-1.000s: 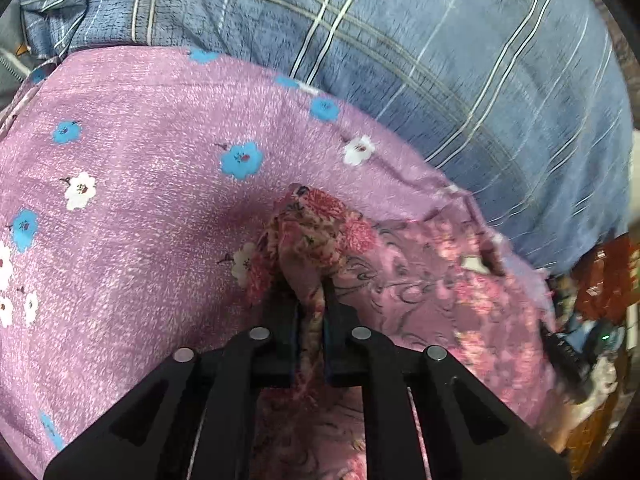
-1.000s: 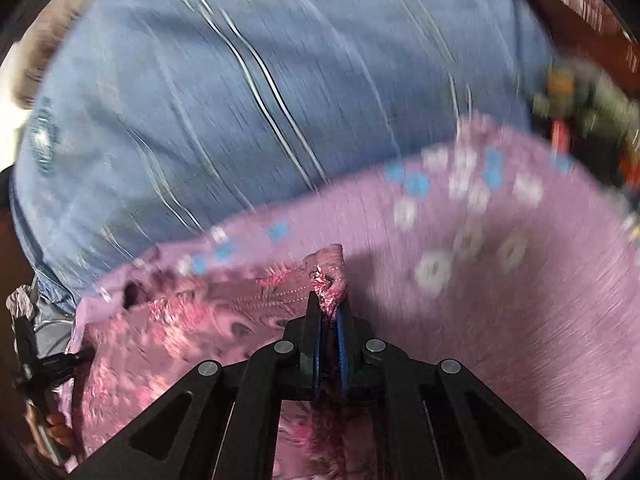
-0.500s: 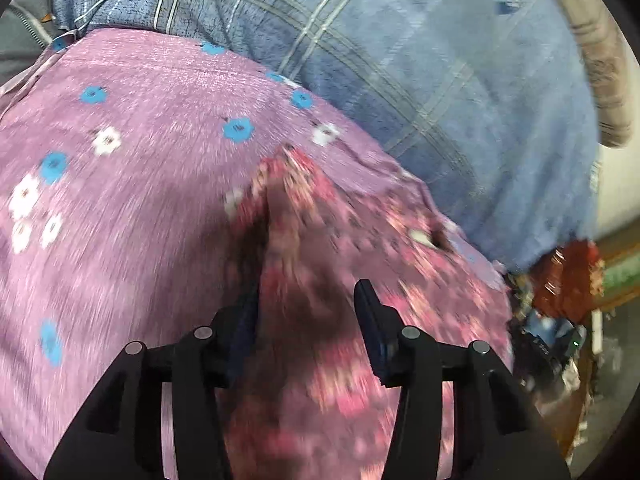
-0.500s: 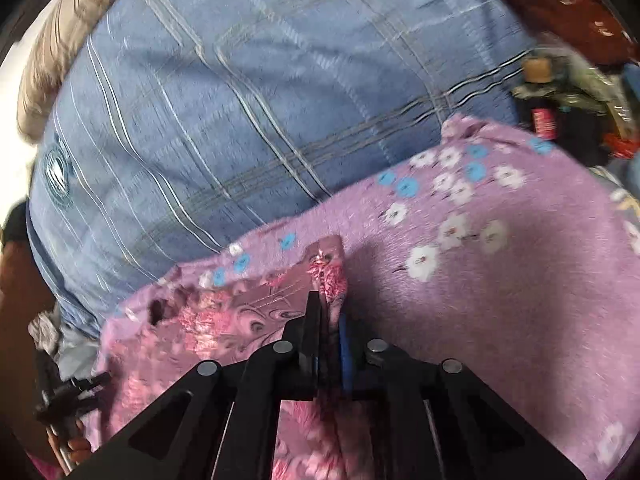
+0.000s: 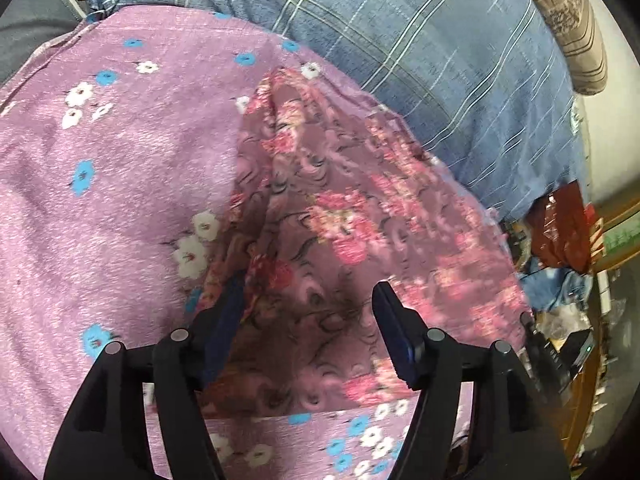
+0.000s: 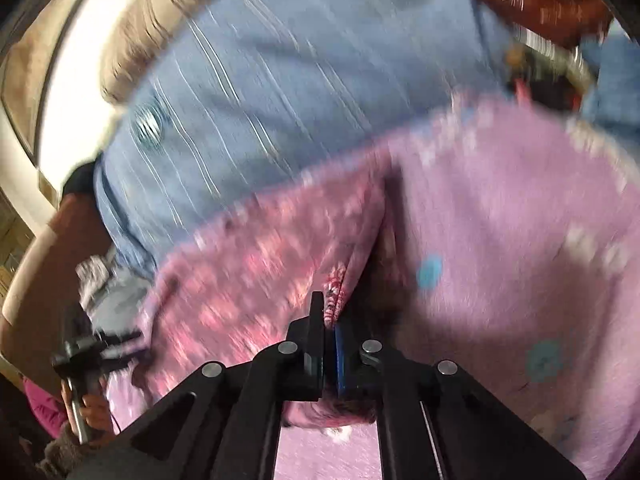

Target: Fold small clothes

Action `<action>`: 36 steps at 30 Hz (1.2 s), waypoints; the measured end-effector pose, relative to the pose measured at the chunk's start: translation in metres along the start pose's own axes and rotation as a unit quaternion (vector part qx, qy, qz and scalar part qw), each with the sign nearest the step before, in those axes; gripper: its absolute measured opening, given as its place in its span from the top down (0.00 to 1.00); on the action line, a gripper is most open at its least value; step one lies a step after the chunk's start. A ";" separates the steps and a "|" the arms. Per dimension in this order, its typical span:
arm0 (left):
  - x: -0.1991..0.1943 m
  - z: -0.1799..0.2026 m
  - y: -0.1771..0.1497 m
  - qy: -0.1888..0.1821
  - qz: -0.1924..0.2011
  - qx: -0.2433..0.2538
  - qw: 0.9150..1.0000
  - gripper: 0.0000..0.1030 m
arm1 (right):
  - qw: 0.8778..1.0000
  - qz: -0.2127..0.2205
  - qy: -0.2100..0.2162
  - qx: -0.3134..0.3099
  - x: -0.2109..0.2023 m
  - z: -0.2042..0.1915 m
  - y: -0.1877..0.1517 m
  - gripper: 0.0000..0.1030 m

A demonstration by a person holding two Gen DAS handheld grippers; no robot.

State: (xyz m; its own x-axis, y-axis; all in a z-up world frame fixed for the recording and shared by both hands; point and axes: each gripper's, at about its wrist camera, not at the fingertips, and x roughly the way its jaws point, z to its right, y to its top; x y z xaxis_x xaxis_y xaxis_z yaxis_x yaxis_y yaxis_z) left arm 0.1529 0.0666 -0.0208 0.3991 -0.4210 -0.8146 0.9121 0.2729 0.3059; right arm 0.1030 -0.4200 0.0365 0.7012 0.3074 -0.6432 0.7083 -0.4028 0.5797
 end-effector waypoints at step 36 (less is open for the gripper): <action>-0.001 0.001 0.053 0.010 -0.026 0.018 0.999 0.34 | 0.968 -0.065 -0.035 -0.238 0.087 -0.177 -0.051 0.50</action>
State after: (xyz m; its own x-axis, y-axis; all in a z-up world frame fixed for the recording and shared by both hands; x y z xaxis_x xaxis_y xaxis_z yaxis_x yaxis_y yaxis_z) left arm 0.2014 0.0807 -0.0032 0.3496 -0.4165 -0.8392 0.9344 0.2197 0.2802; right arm 0.1422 -0.2203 0.0398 0.6090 0.2619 -0.7487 0.7584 0.0843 0.6464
